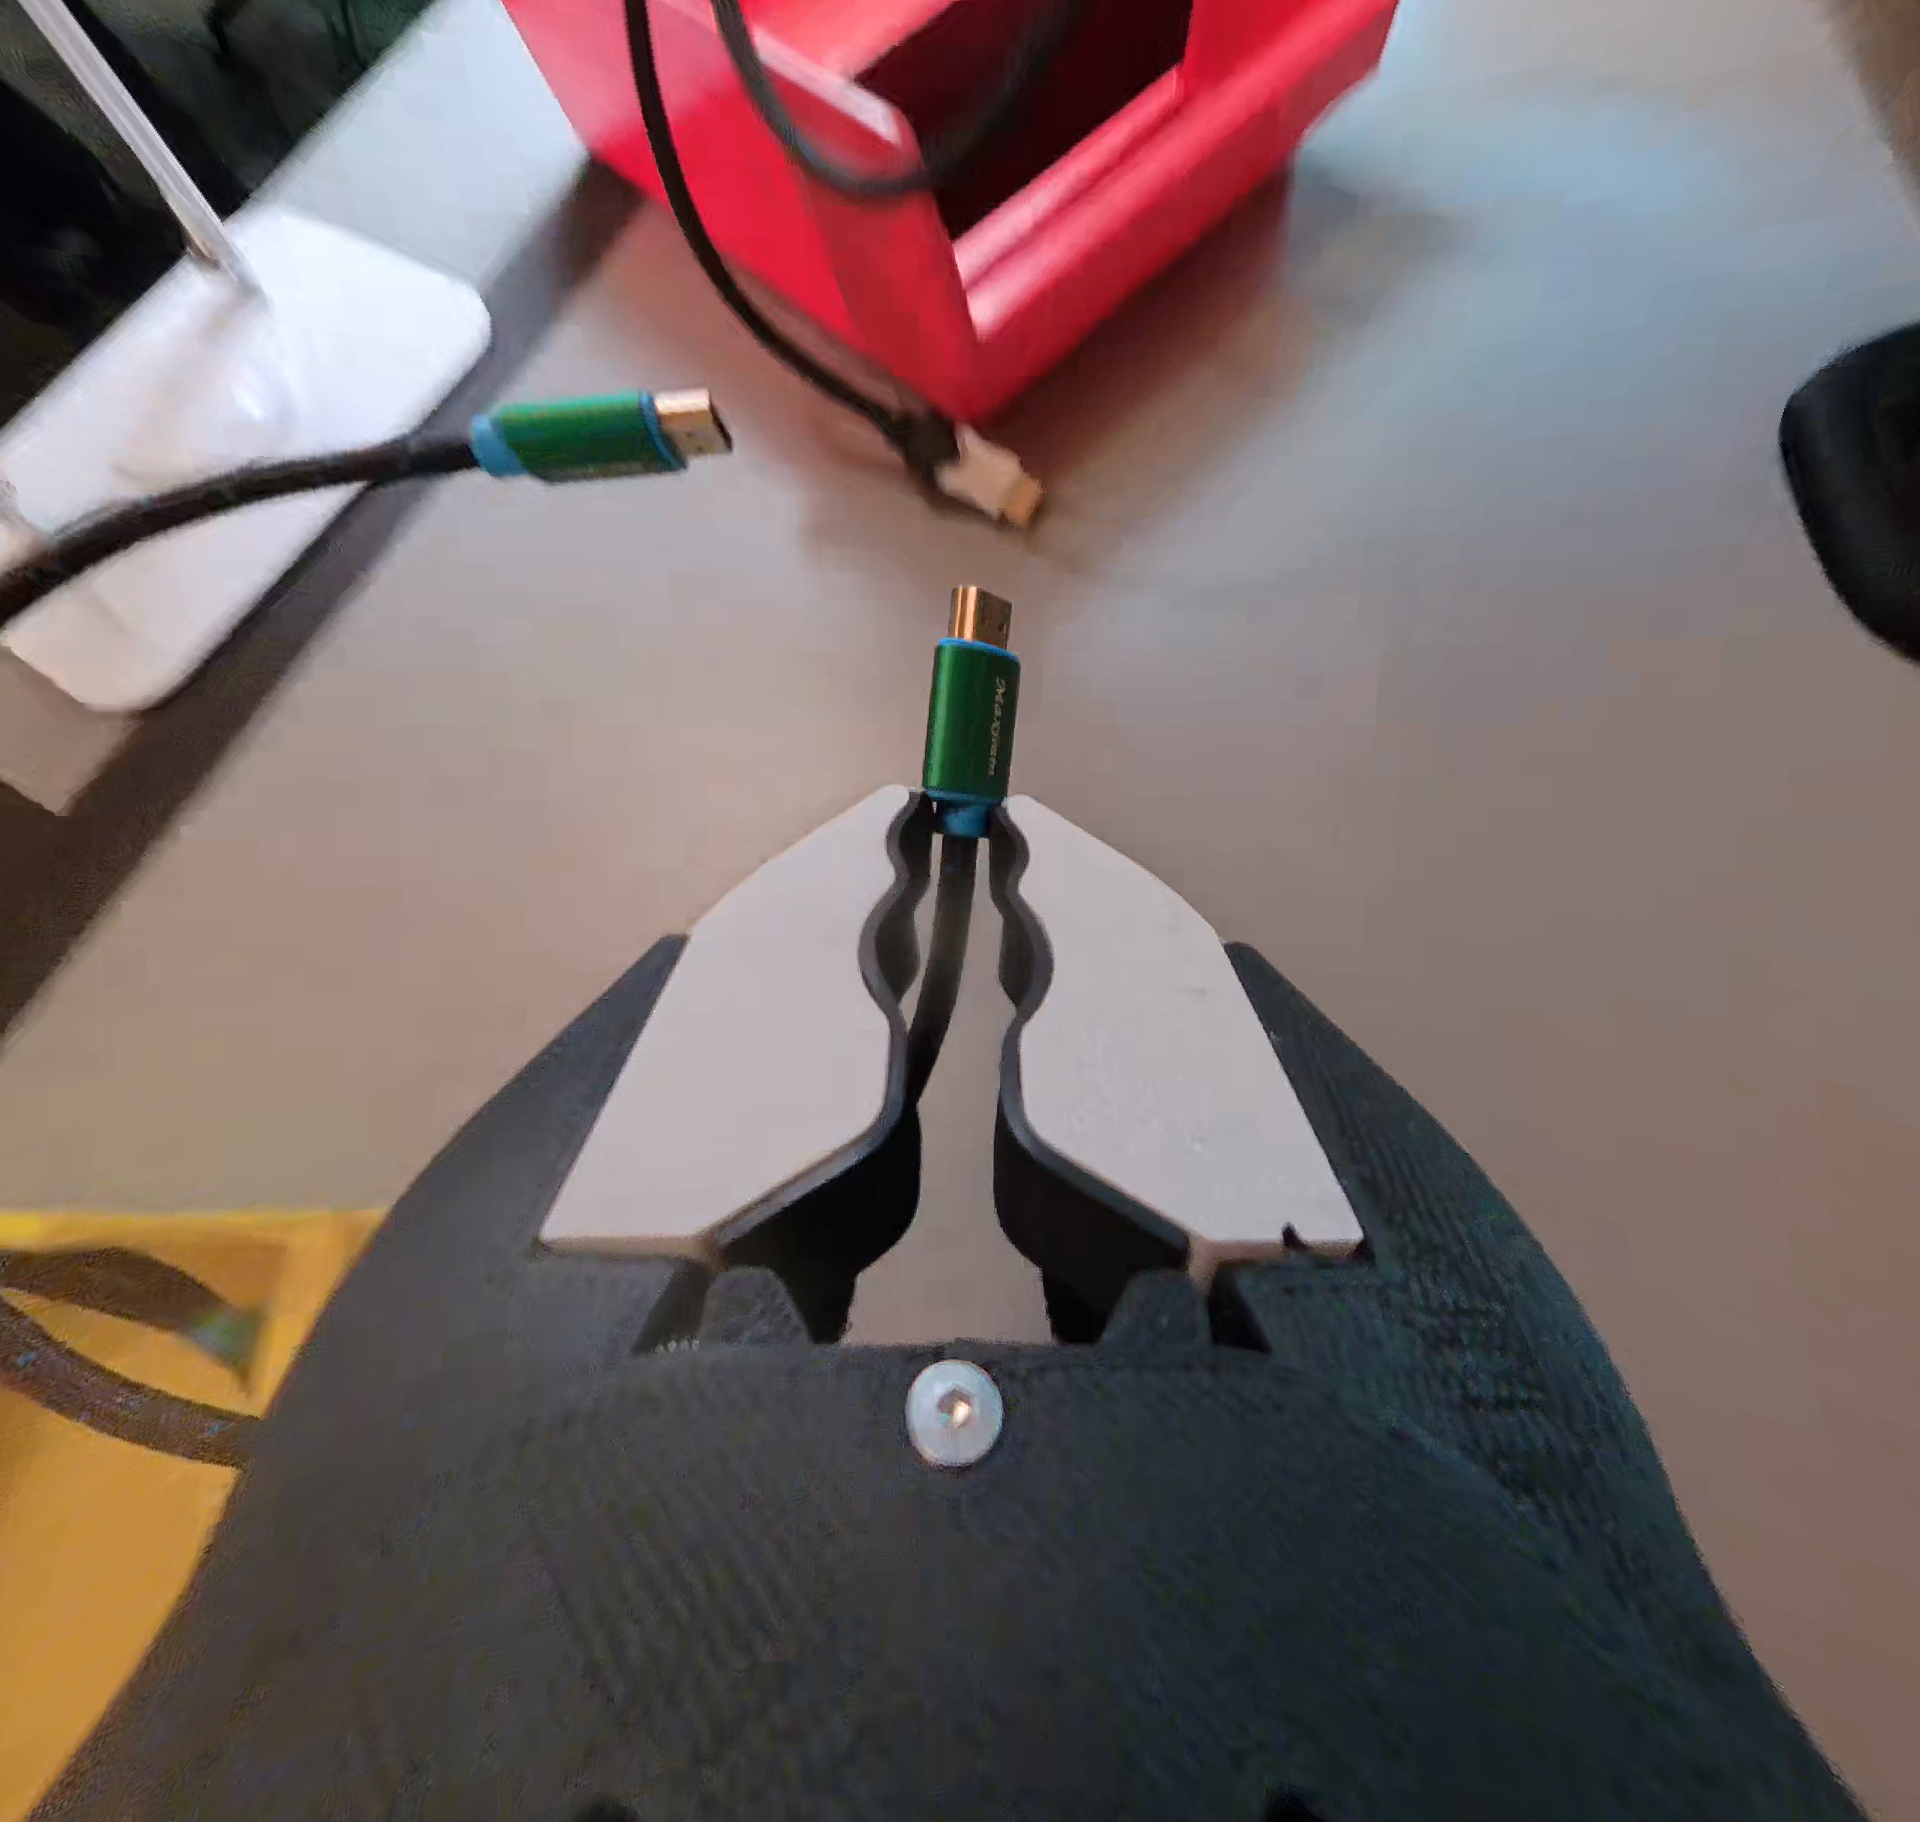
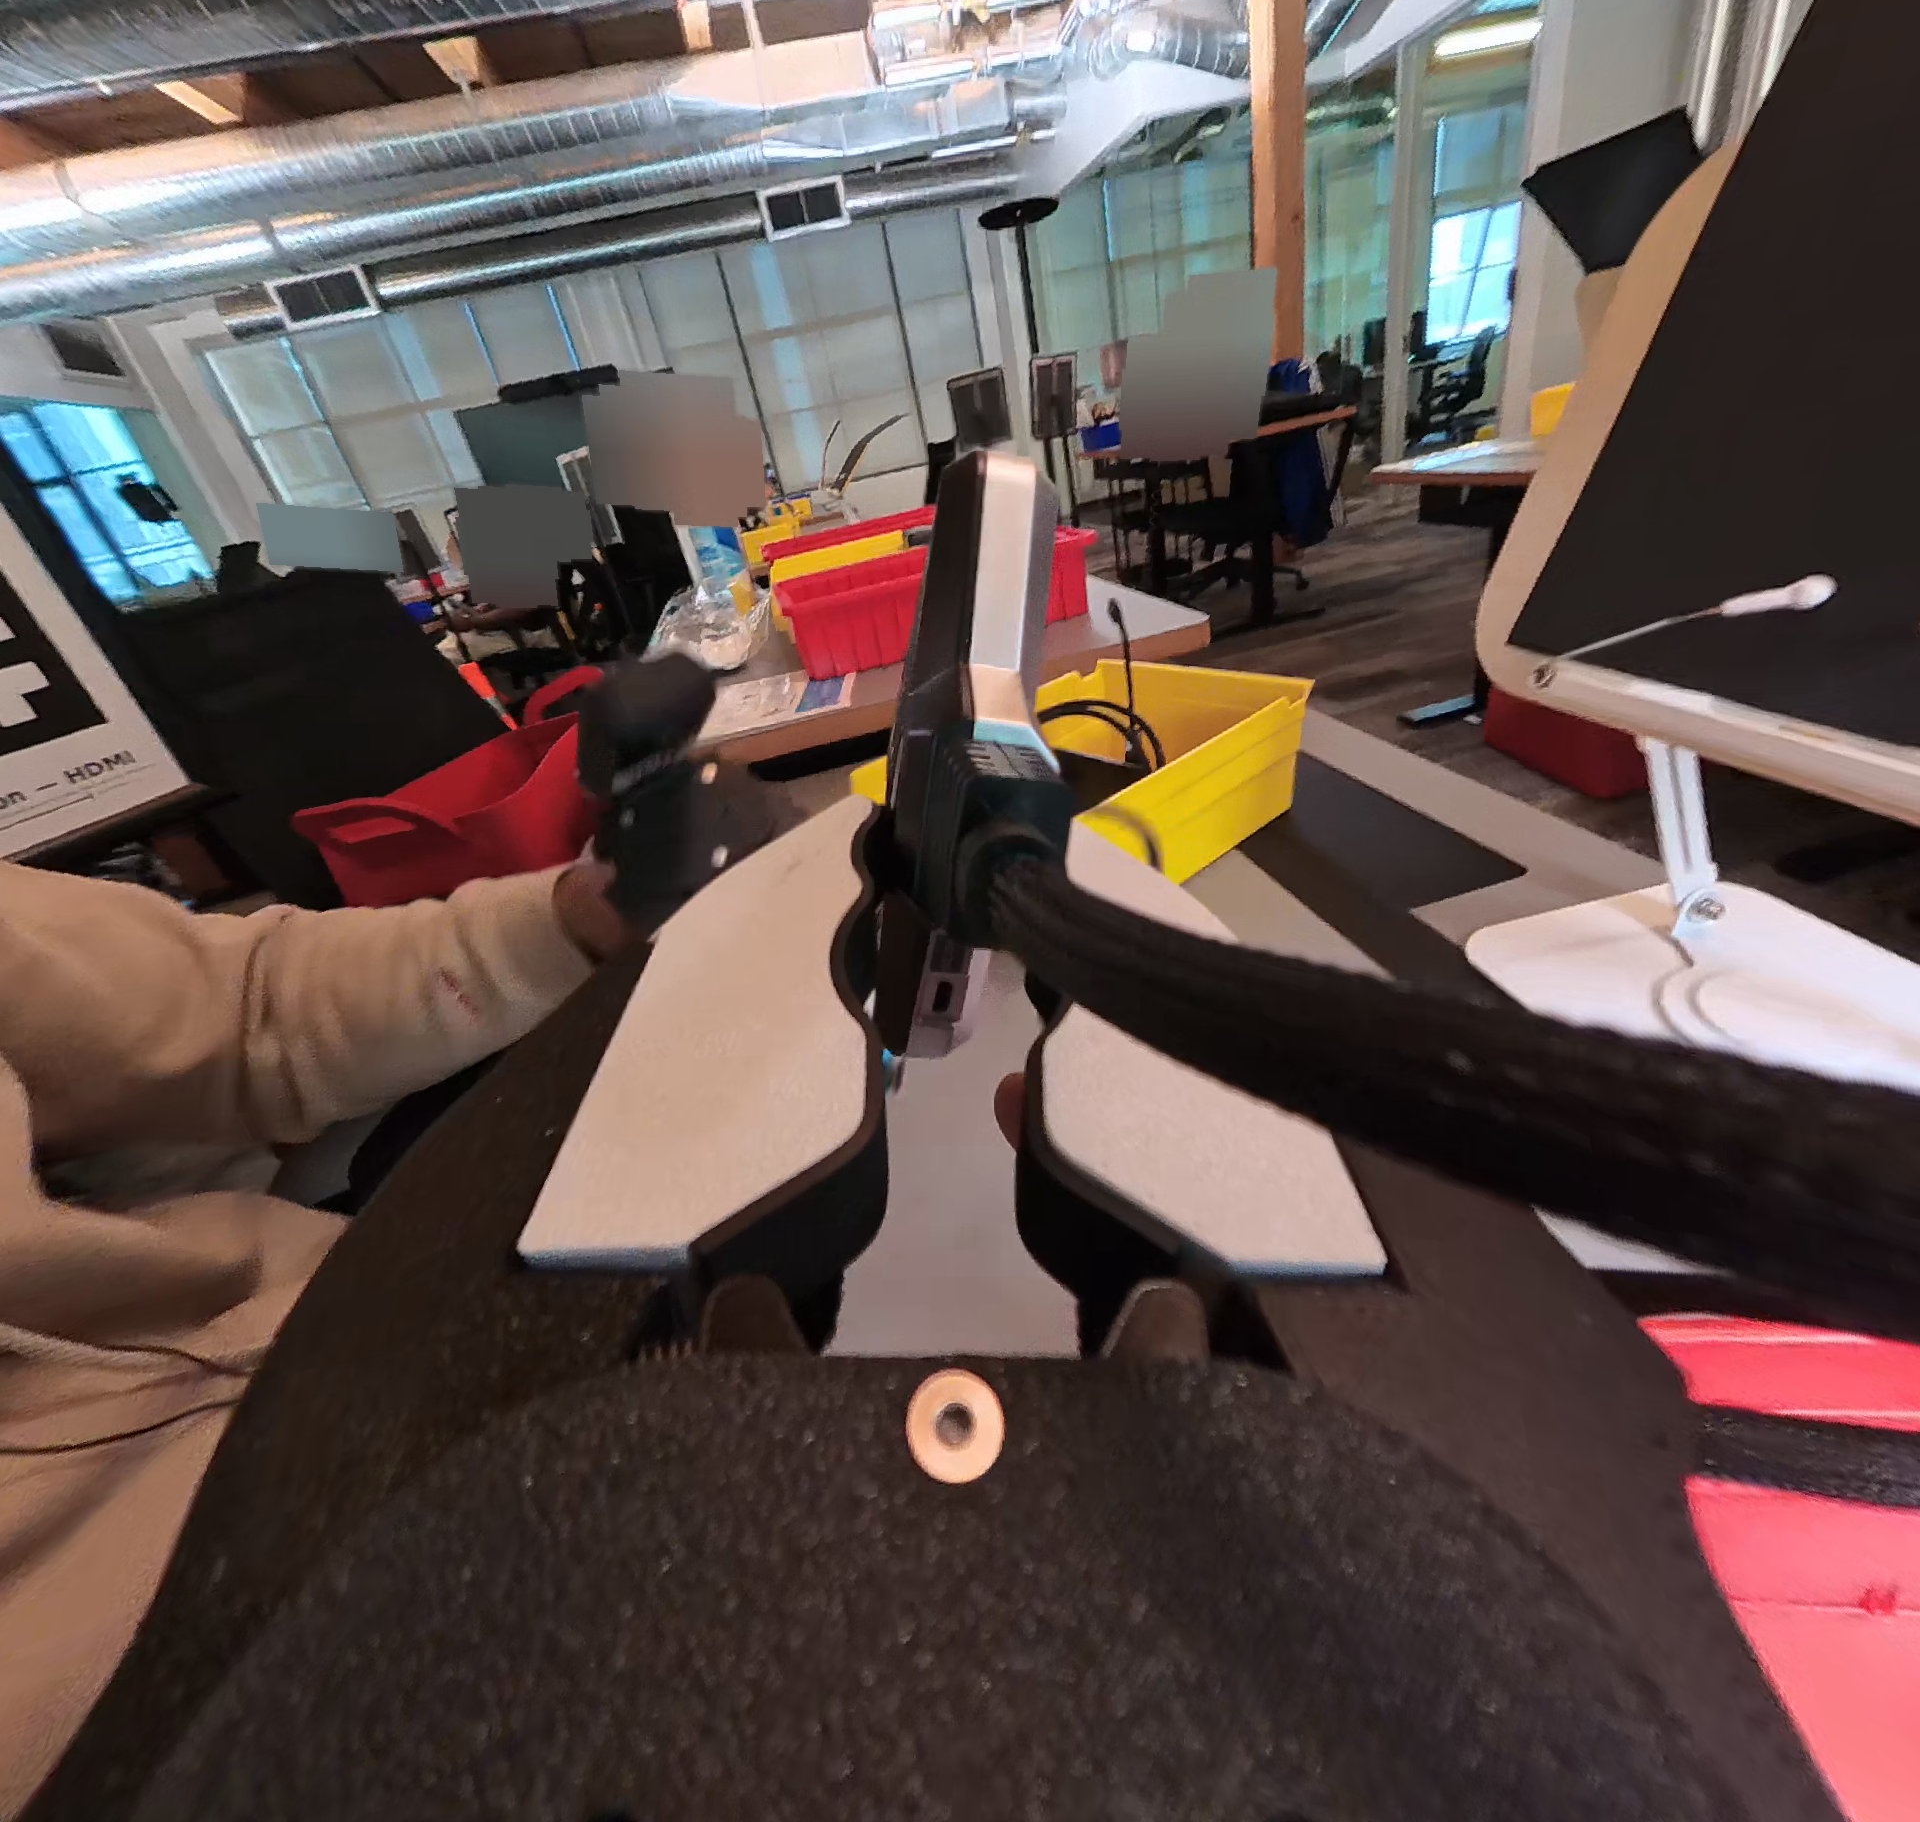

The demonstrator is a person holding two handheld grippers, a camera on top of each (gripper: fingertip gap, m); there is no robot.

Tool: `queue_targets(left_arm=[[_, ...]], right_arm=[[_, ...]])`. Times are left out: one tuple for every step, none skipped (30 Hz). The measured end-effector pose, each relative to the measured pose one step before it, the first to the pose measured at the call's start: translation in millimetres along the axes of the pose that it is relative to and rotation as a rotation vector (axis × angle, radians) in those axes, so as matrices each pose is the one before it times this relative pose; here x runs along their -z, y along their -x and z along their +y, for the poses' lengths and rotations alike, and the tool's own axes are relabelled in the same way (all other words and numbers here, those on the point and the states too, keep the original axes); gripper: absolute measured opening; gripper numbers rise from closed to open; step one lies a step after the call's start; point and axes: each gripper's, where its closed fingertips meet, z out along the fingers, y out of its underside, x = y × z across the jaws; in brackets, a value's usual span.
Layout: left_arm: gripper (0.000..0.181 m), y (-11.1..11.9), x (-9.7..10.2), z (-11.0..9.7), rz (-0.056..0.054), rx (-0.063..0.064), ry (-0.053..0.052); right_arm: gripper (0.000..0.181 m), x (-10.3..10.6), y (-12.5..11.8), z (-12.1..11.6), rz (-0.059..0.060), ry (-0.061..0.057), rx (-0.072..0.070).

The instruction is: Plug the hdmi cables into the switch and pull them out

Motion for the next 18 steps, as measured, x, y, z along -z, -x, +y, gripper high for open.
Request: queue_targets(left_arm=[[0.011, 5.83, 3.21, -15.23, 0.0057, -0.0097, -0.031], [0.011, 4.34, 2.46, -14.77, 0.0106, -0.0091, -0.0293], [0.011, 3.09, 1.73, -13.61, 0.0127, -0.0091, -0.0251], [0.011, 1.76, 0.88, -11.81, 0.0164, -0.0078, -0.0183], [0.011, 0.65, 0.27, -10.01, 0.0187, -0.0074, -0.0146], [0.011, 0.43, -0.02, -8.49, 0.0162, -0.0038, -0.0143], [0.011, 0.12, -0.44, -6.6, 0.0176, 0.0014, -0.0106], [0.011, -1.02, -0.94, -4.64, 0.0239, 0.0019, -0.0057], [0.011, -0.56, -1.35, -2.72, 0.0192, 0.0026, -0.0008], [0.011, 0.31, -1.09, -1.1, 0.0099, 0.0016, 0.0031], [0.011, -0.46, -0.81, -0.07, 0.01, -0.0001, 0.0017], [0.011, -1.64, -0.67, 0.91, 0.0126, 0.0025, -0.0024], [0.011, -2.31, -0.89, 1.87, 0.0152, 0.0081, -0.0031], [0.011, -2.29, -1.48, 2.76, 0.0166, 0.0082, 0.0018], [0.011, -1.42, -1.59, 3.01, 0.0127, 0.0056, 0.0069], [0.011, -0.81, -1.17, 2.43, 0.0077, 0.006, 0.0082], [0.012, -1.37, -0.88, 1.41, 0.0111, 0.0065, 0.0039], [0.012, -1.8, -0.71, 0.51, 0.0141, 0.008, 0.0006]], right_arm=[[0.024, -2.2, 0.81, 4.86, -0.0224, 0.0127, -0.0148], [0.023, -2.36, 1.81, 4.69, -0.0299, 0.0108, -0.019], [0.024, -2.33, 1.73, 4.23, -0.0305, 0.0074, -0.019], [0.023, -2.14, 1.05, 3.24, -0.0261, 0.0007, -0.0191], [0.023, -1.83, 0.69, 2.12, -0.0255, -0.0067, -0.0231], [0.023, -1.33, 0.22, 1.37, -0.025, -0.0112, -0.0279], [0.023, -1.1, -0.82, 1.02, -0.0199, -0.0136, -0.0285], [0.023, -0.84, -1.63, 1.33, -0.0142, -0.0114, -0.0264], [0.023, -0.81, -2.26, 1.97, -0.0105, -0.008, -0.0231], [0.022, -0.85, -2.49, 2.15, -0.0085, -0.006, -0.0209], [0.022, -0.94, -2.6, 2.34, -0.0082, -0.0057, -0.021], [0.022, -1.25, -2.73, 2.25, -0.0075, -0.0067, -0.0217], [0.022, -1.39, -2.46, 2.3, -0.0085, -0.006, -0.021], [0.022, -1.48, -2.31, 2.57, -0.0089, -0.0041, -0.0187], [0.022, -1.69, -1.95, 2.8, -0.009, -0.0025, -0.0148], [0.022, -1.66, -1.8, 2.58, -0.0089, -0.0031, -0.0139], [0.022, -1.62, -1.51, 2.02, -0.0092, -0.0048, -0.0155], [0.022, -1.38, -0.99, 1.46, -0.0117, -0.0071, -0.016]])
